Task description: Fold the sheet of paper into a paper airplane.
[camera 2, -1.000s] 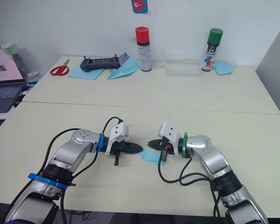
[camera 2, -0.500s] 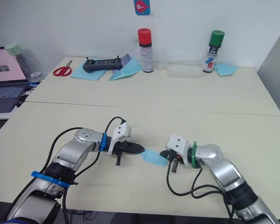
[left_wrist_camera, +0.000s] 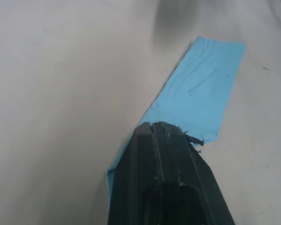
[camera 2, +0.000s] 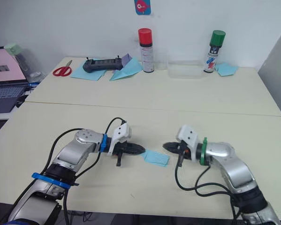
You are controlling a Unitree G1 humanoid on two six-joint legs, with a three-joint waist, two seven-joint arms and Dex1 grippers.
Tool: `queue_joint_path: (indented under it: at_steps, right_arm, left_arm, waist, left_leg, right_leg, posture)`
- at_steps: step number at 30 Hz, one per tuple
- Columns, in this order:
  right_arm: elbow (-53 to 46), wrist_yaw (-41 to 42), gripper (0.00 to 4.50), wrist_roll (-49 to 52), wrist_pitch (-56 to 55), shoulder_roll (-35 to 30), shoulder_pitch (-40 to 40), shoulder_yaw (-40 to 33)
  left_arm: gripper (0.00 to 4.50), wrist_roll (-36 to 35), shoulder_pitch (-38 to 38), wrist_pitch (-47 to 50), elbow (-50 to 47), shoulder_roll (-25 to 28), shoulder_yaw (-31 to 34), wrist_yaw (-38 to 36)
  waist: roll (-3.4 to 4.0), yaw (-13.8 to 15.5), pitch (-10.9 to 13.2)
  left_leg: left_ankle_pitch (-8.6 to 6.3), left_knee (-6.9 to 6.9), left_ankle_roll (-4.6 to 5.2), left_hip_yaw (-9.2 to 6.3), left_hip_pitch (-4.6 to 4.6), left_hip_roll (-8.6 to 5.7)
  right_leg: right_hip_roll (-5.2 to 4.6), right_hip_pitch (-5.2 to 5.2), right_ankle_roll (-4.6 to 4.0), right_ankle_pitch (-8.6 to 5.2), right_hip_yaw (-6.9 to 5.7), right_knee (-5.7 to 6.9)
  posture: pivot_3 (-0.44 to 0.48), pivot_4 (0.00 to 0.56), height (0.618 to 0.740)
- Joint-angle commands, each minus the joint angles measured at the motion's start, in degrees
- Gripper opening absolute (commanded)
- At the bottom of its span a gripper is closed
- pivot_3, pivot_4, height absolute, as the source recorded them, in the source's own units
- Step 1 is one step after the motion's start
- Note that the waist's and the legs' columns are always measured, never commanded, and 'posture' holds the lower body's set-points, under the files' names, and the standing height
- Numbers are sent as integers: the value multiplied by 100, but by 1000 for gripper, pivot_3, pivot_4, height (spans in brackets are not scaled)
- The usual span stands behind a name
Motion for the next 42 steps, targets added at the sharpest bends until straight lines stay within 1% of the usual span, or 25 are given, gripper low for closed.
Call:
queue_joint_path:
  at_steps: [1,2,6,10,12,15,17,21,22,26,32,35,37,39,40,41,42]
  right_arm:
    - [446,-101,34,-548,-84,51,42,722]
    - [609,-103,34,-717,-238,43,46,880]
    - [890,-155,34,-1005,-541,31,70,1030]
    - [943,-170,34,-1069,-637,8,137,977]
    - [926,-168,34,-1045,-636,4,163,935]
    - [899,-156,34,-1030,-629,-18,188,915]
    - [873,-151,34,-1022,-613,-35,202,907]
    - [833,-141,34,-1011,-579,-72,219,878]
    - [816,-144,34,-1011,-569,-76,228,877]
    - [758,-131,34,-1002,-533,-94,262,889]
    - [754,-114,34,-1001,-544,-92,277,918]
    - [805,-57,34,-976,-609,-85,254,925]
    - [822,-107,34,-824,-747,60,204,748]
    - [628,-141,34,-433,-727,250,138,381]
    - [483,-56,34,-341,-788,180,97,251]
    - [270,67,34,-255,-910,42,74,67]
    - [17,208,395,-80,-900,-98,102,-122]
  left_arm:
    - [0,320,78,139,178,54,-172,89]
    - [0,317,62,153,165,51,-164,91]
    - [0,173,73,260,-141,80,-40,65]
    - [0,-362,-73,878,-753,-262,346,340]
    - [0,-440,-44,1059,-953,-401,323,418]
    - [0,-277,71,1003,-969,-467,150,491]
    - [0,-125,169,918,-887,-413,32,503]
    - [0,539,420,276,-588,31,-285,556]
    - [0,606,469,198,-542,114,-293,582]
    - [0,744,523,89,-134,344,-53,959]
    - [0,674,589,-49,97,534,159,1089]
    - [0,345,925,69,-298,836,561,929]
    - [0,126,1014,-161,-520,855,882,964]
    - [0,-197,951,-131,-818,729,1256,1126]
    - [0,-322,895,-123,-972,697,1420,1187]
    - [0,-466,914,-160,-1241,798,1591,1095]
    - [528,-524,990,-224,-1469,956,1700,979]
  waist:
    - [0,12,0]
    - [0,23,0]
    - [4,7,-3]
    - [-5,-10,3]
    - [-16,-16,9]
    - [-17,-40,10]
    - [-17,-55,10]
    - [-20,-55,8]
    - [-19,-63,6]
    - [-20,-87,-15]
    - [-19,-110,-40]
    - [-22,-162,-43]
    - [-21,-206,-42]
    - [-25,-206,-25]
    - [-27,-201,-5]
    - [-26,-196,18]
    - [-29,-187,36]
  left_leg:
    - [0,-3,0,0,-1,-1]
    - [0,-6,0,0,-1,-1]
    - [0,-16,0,3,8,3]
    - [0,-15,0,3,5,7]
    - [0,-14,0,3,0,7]
    - [0,-24,0,4,-2,6]
    - [0,-38,0,4,0,7]
    - [1,-57,-1,3,2,7]
    - [1,-60,-1,4,5,7]
    - [1,-65,-1,5,17,10]
    - [1,-67,-1,10,24,12]
    - [1,-71,-1,13,25,18]
    - [0,-86,-1,17,31,24]
    - [0,-89,-1,13,28,25]
    - [1,-88,-1,10,19,26]
    - [1,-84,-2,8,7,25]
    - [2,-82,-3,8,-3,22]
  right_leg:
    - [-1,1,3,2,0,-1]
    - [-1,1,7,4,-1,-1]
    - [2,2,3,2,-1,3]
    - [3,0,-5,-2,-2,3]
    - [3,-2,4,2,-1,3]
    - [3,-8,25,15,-1,2]
    - [4,-12,24,14,-2,2]
    - [4,-16,17,10,-5,-2]
    - [3,-15,15,9,-4,-2]
    - [4,-10,7,4,-3,-1]
    - [4,-8,3,2,-2,0]
    - [6,-11,3,2,-1,1]
    - [7,-12,-1,-1,-1,1]
    - [8,-16,-5,-3,-7,3]
    - [9,-23,-5,-3,-10,6]
    - [9,-33,-3,-1,-11,7]
    - [8,-40,0,1,-10,7]
  posture:
    - [0,150,740]
    - [0,150,740]
    - [0,150,740]
    - [0,150,740]
    - [0,150,740]
    - [0,150,740]
    - [0,150,740]
    - [0,150,740]
    - [0,150,740]
    - [0,150,740]
    - [0,150,740]
    - [0,150,740]
    - [0,150,740]
    - [0,150,740]
    - [0,150,740]
    - [0,150,740]
    - [0,150,740]
